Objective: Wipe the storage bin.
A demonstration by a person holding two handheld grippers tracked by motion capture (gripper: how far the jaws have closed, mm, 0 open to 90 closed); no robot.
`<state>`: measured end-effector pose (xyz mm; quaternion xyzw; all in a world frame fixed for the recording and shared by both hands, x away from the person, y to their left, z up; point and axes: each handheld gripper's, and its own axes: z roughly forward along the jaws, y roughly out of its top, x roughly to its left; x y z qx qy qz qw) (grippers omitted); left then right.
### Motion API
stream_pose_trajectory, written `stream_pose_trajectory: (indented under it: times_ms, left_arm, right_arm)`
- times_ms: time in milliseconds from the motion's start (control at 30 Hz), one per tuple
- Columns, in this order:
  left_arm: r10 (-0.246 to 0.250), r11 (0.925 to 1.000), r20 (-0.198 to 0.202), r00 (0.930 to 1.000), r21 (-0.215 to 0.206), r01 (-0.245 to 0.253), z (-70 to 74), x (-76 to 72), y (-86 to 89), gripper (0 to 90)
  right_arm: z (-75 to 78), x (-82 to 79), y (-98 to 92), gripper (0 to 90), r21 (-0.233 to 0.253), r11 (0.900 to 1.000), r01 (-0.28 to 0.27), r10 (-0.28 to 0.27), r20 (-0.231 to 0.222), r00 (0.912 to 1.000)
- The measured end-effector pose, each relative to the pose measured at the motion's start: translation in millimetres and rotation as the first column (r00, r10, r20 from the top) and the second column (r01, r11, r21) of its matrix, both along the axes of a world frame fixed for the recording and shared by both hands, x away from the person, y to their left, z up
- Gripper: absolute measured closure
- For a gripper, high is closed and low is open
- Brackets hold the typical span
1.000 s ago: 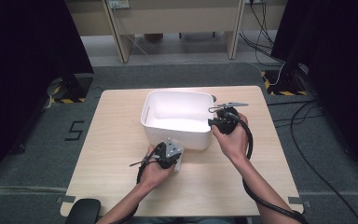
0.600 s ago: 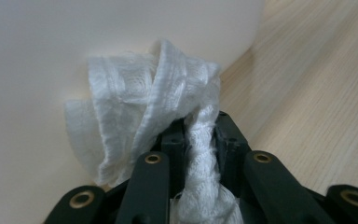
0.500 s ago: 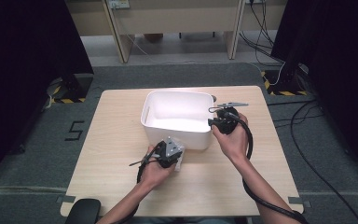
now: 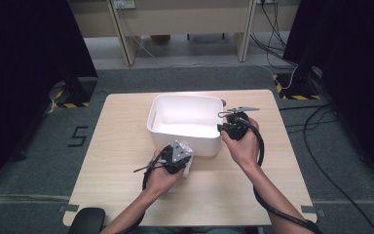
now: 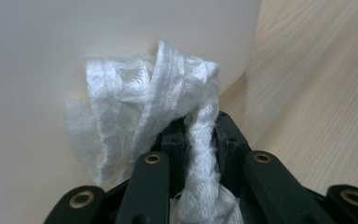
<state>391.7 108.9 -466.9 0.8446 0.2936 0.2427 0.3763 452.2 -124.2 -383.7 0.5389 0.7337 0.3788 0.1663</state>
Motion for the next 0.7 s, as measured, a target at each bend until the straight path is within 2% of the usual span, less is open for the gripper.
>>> stream_pose_trajectory:
  times_ms: [700]
  left_arm:
    - [-0.002, 0.9988, 0.052, 0.9986, -0.048, 0.005, 27.5, -3.5, 1.2, 77.1]
  right_arm:
    - [0.0, 0.6, -0.4, 74.7, 0.004, 1.000, -0.001, 0.001, -0.003, 1.0000]
